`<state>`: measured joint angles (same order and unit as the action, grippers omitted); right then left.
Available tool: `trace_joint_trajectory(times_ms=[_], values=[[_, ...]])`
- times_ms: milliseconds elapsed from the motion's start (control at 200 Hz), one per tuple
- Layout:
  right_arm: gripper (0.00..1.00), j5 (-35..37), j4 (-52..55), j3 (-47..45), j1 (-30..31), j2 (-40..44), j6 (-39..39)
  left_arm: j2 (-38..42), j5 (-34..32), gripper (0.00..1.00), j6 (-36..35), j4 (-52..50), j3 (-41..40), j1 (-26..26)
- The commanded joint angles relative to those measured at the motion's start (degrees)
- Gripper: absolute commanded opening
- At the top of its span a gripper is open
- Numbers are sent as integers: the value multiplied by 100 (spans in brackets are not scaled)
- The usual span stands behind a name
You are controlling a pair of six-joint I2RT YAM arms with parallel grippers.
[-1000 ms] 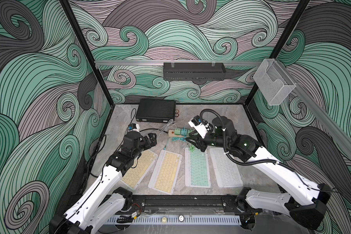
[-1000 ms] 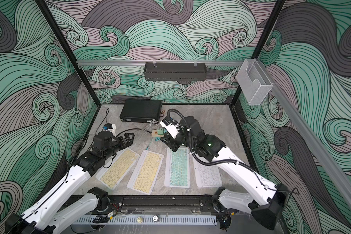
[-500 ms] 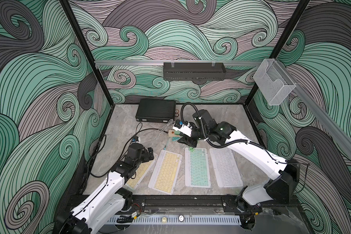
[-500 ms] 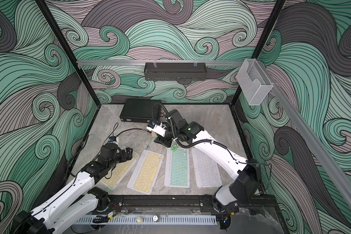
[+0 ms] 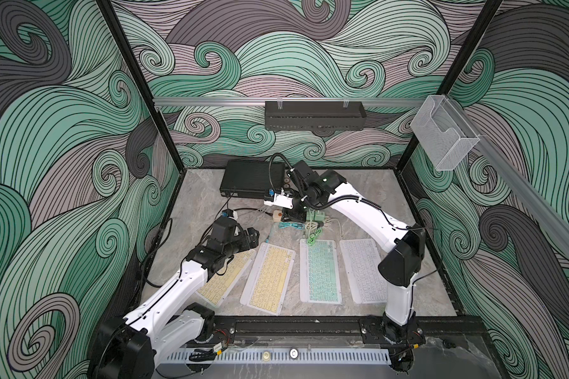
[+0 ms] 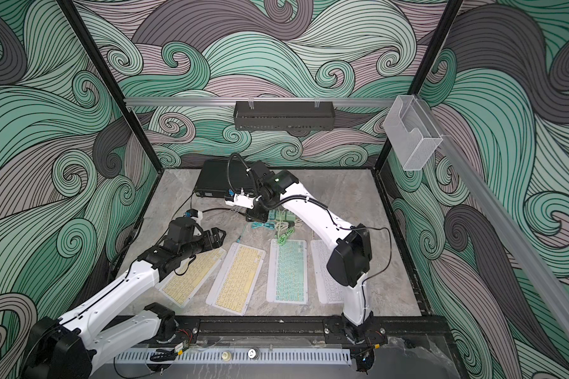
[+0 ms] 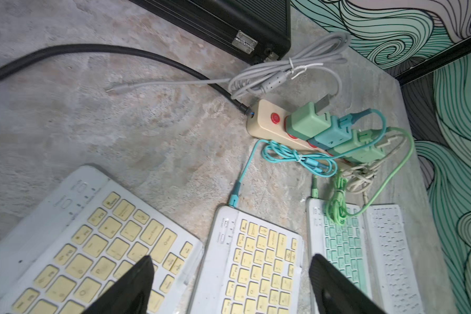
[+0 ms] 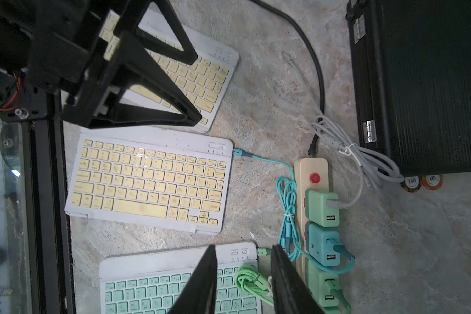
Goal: Unplug the wireless keyboard
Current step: Remove the plug from the socket.
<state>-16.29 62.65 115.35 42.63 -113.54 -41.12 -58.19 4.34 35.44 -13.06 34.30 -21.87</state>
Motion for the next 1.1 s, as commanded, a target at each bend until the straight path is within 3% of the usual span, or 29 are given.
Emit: trace_joint_trajectory(times_ms=[0,185,550,791,1096], values=[[40,45,735,250,-95,-218,-540,-183,514,90,418,248,233,-15],[37,-335,1234,762,-425,-698,-867,-503,728,86,802,728,325,-162],[38,-304,1288,949,-832,-1089,-1054,-1397,699,75,1189,1202,942,-291],[40,-1040,1311,1736,-822,-1551,-911,-2046,656,60,1309,1269,1238,-336],[46,33,1380,2863,-818,-2534,-624,-2468,513,43,1159,1091,1495,-327]])
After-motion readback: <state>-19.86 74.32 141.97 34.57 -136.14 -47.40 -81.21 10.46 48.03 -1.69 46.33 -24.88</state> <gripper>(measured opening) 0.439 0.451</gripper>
